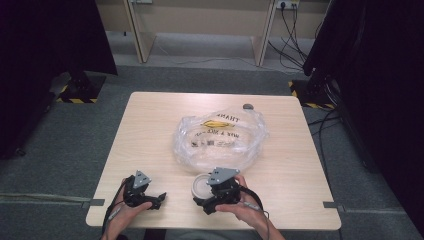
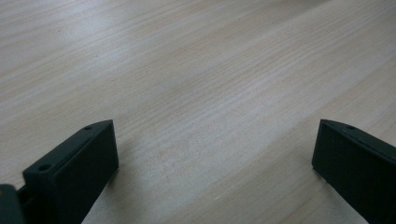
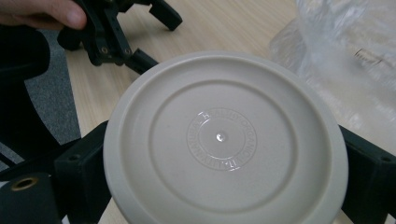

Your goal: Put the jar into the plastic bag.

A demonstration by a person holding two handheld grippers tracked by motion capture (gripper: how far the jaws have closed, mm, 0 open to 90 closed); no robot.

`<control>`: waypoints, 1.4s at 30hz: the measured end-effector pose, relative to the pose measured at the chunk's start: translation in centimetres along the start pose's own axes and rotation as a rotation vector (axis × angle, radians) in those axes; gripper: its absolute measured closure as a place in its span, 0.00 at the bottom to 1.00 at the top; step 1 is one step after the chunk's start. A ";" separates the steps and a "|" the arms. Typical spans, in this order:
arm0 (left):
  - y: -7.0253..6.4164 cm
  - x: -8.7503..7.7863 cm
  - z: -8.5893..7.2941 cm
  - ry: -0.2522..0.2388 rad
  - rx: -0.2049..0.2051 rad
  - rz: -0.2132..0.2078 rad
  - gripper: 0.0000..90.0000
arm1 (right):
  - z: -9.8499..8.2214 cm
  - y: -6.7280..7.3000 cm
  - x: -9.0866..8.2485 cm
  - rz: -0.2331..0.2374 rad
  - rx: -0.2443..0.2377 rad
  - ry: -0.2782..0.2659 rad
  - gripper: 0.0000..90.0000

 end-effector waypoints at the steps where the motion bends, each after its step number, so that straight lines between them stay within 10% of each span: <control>1: 0.0 0.0 0.0 -0.002 -0.002 0.000 0.00 | 0.0 0.0 0.0 0.000 0.000 0.000 0.11; 20: 0.0 0.0 0.0 -0.002 -0.002 -0.001 0.00 | 6.5 -5.9 -5.8 -0.052 0.015 0.010 0.11; 42: 0.0 0.0 0.0 0.001 -0.002 -0.001 0.00 | 9.9 -11.8 -3.1 -0.123 0.109 0.065 0.11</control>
Point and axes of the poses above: each handheld gripper's, and its own axes: x roughly forward along the jaws, z roughly out of its top, y roughly to its left, the point moved 2 cm from there along x, roughly forward along the jaws, and after that the axes turned 12 degrees about y, right-handed, at the moved point
